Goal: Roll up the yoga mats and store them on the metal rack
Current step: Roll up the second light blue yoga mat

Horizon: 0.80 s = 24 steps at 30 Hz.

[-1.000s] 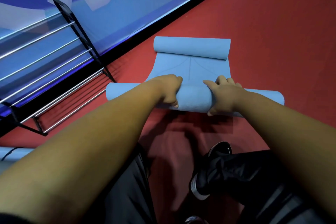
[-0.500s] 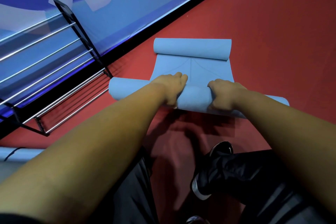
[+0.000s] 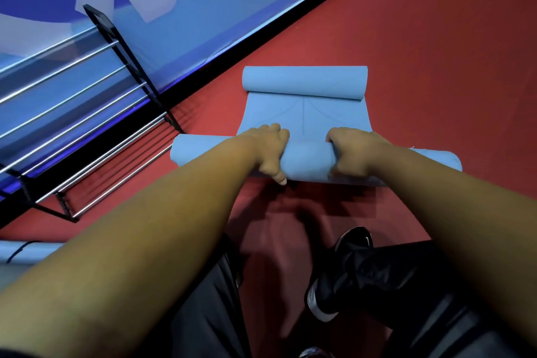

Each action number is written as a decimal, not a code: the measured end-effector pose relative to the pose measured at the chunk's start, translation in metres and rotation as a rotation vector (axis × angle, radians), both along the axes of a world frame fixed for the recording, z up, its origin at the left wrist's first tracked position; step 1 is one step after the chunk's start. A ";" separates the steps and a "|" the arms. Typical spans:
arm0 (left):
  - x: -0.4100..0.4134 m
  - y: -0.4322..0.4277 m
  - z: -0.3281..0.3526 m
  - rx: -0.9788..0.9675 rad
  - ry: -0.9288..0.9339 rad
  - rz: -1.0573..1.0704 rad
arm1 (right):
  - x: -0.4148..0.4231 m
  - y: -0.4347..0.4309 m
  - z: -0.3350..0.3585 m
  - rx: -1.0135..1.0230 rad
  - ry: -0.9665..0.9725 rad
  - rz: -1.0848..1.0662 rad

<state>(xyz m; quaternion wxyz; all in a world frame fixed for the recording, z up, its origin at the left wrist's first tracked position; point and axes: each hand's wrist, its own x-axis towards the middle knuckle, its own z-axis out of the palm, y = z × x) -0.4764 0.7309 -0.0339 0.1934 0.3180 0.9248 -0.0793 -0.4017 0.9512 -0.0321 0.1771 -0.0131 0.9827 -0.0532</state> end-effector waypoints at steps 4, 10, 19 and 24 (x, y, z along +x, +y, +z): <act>0.005 0.009 0.004 0.000 0.062 -0.006 | -0.001 0.001 0.009 -0.039 -0.047 -0.014; 0.000 0.010 0.009 0.137 -0.060 0.039 | 0.005 0.013 0.002 0.021 -0.116 0.007; -0.004 0.006 0.000 0.055 -0.048 0.082 | -0.003 0.008 0.009 0.046 -0.084 -0.022; 0.002 0.014 0.000 -0.042 0.089 0.010 | -0.004 0.008 0.012 -0.019 -0.104 -0.046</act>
